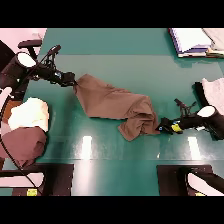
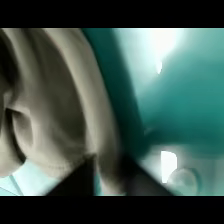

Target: Fold the shirts.

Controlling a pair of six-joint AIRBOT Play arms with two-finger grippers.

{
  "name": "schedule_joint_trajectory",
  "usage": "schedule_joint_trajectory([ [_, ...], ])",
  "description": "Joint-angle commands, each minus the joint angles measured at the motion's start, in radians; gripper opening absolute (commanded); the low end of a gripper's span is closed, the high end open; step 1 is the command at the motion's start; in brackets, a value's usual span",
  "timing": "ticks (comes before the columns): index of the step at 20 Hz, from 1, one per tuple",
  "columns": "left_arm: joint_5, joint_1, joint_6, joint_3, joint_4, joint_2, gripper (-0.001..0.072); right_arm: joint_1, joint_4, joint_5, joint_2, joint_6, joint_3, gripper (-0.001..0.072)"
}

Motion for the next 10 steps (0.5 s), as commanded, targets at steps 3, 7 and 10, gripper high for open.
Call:
schedule_joint_trajectory([
  [3, -0.035, 0.004, -0.002, 0.084, 0.078, 0.067, 0.0028, 0.036, -0.130, 0.030, -0.027, 0.008, 0.190, 0.0013],
  [7, -0.033, 0.004, -0.007, 0.306, 0.175, 0.253, 0.0028, -0.103, -0.203, 0.165, 0.169, 0.015, 0.507, 0.0013],
  [10, -0.023, 0.003, -0.007, 0.496, 0.177, 0.397, 0.0028, -0.209, -0.202, 0.227, 0.277, 0.014, 0.793, 0.0013],
])
